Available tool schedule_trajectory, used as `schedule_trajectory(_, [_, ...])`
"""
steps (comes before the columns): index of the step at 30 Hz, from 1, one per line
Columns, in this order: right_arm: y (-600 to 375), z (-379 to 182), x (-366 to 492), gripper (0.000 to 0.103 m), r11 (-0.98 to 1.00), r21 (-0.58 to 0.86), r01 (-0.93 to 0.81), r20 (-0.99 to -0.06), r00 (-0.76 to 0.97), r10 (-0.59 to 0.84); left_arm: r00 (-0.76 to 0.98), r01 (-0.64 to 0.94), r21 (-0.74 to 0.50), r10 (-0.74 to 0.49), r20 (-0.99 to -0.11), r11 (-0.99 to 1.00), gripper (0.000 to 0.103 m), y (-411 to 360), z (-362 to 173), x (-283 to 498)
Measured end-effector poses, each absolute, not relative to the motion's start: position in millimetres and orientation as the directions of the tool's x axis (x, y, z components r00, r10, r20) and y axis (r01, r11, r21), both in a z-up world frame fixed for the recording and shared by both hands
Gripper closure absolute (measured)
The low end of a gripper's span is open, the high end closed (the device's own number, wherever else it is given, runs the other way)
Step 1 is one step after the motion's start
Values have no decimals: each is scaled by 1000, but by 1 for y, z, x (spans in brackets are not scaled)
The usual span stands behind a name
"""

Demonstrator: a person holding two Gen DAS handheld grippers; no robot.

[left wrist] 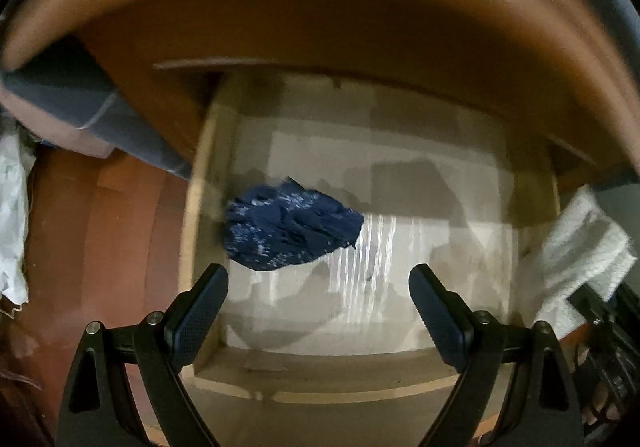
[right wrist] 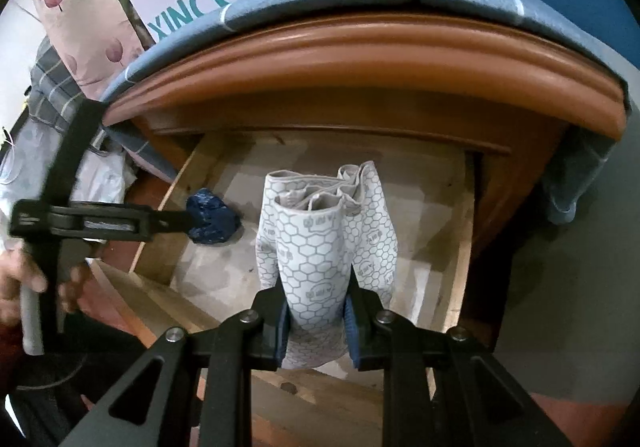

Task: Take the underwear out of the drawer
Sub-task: 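Move the left tool down to the navy floral panties in the drawer, then grasp the navy floral panties with the left tool and lift them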

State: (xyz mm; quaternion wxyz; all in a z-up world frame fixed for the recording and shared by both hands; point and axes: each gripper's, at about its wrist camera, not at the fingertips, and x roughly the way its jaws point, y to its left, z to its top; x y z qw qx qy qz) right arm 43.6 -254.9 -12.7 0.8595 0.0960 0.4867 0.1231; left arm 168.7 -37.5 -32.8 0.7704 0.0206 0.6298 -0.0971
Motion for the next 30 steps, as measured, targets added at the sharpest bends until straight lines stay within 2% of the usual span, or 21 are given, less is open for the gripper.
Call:
schedule_trajectory(8, [-270, 1, 38, 81, 944, 313, -106, -786, 529, 321, 177, 210, -45, -83, -981, 977, 14, -53, -53, 181])
schedule_trajectory(14, [-276, 2, 37, 81, 937, 336, -93, -778, 534, 331, 126, 264, -22, -57, -990, 964, 17, -55, -71, 177])
schedule_trajectory(15, [-277, 2, 36, 81, 936, 339, -91, -777, 534, 333, 126, 270, -18, -54, -991, 963, 20, -53, -73, 178])
schedule_trajectory(22, [-279, 2, 36, 81, 934, 346, -89, -776, 532, 338, 86, 451, -29, -76, -993, 892, 21, -59, -78, 180])
schedule_trajectory(26, [-280, 1, 35, 81, 933, 349, -84, -777, 532, 338, 123, 593, 87, 17, -992, 801, 21, -74, -85, 172])
schedule_trajectory(30, [-278, 0, 36, 81, 938, 336, -85, -786, 524, 329, 114, 640, 105, 41, -993, 762, 21, -77, -88, 175])
